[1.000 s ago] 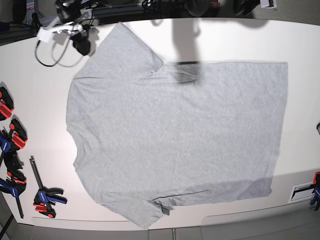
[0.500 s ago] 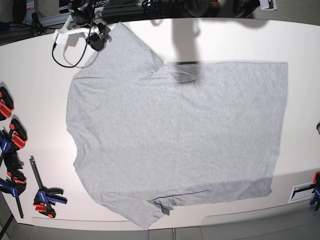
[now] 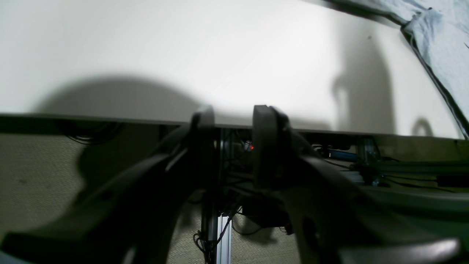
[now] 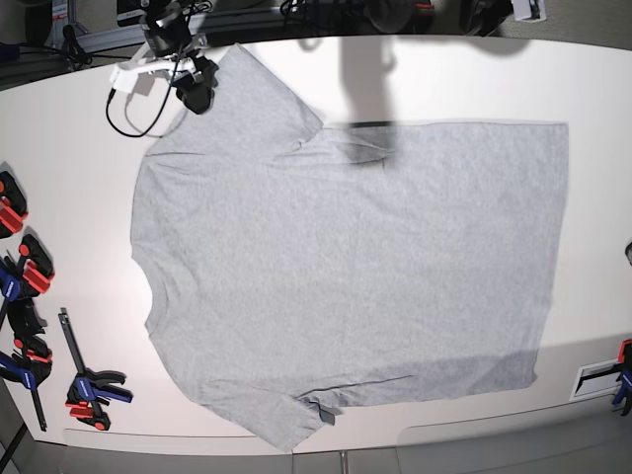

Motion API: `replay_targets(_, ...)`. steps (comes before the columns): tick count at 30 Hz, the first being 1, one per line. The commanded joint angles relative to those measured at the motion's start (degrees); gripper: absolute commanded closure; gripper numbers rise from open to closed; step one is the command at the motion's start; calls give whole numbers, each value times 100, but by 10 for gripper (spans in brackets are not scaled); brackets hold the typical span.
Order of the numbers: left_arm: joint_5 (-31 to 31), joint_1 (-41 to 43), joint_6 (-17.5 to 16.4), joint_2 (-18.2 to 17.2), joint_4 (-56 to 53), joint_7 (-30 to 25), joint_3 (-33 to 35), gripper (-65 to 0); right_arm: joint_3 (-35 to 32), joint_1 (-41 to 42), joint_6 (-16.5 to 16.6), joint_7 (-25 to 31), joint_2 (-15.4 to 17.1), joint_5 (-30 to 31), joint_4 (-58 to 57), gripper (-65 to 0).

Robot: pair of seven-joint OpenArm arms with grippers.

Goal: Fold the T-shirt properly
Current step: 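Move the right gripper down to the grey shirt's shoulder by the sleeve, then move the left gripper down to the shirt's hem corner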

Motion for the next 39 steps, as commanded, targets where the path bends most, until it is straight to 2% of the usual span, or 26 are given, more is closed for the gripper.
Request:
replay_targets(1,-55,94,-44,-20,74,-109,-28,-166,4,-85,-149,-284,4,-264,-50,-167)
replay_targets(4,-61,85,-44,-17,74,-116,-28,-166,-20,-85,-83,-306,55,-293,-50,-135)
replay_targets(6,-57,72,-44,-17,74,-116,-28,-166,-90,-87,-81,-337,138,-450,-50,-22)
replay_targets(7,-57,74,-44,-17,74,-116,-28,-166,-131,-85,-74,-348,175,-501,-50,0)
replay_targets(19,-33,66,-61,-17,170,-144,-72,-166,-542,-70,-76,-229,205,-608,-50,0)
replay_targets(26,-15,42,-85,-20,927,197,-927,-167,-542,-70,-76,-227,205,-608,-50,0)
replay_targets(29,-175,-155,-83,-24,1187,507,-1362,-166,-542,-70,-76,-229,205,-605,-50,0)
replay_targets(35,-1250,-1054,-83,-162,1145,1801,-2326,-166,-542,-70,-76,-227,205,-608,-50,0)
replay_targets(39,-1847,-1613,-85,-293,824,2218,-2813,-166,-542,-70,-74,-214,203,-608,-50,0)
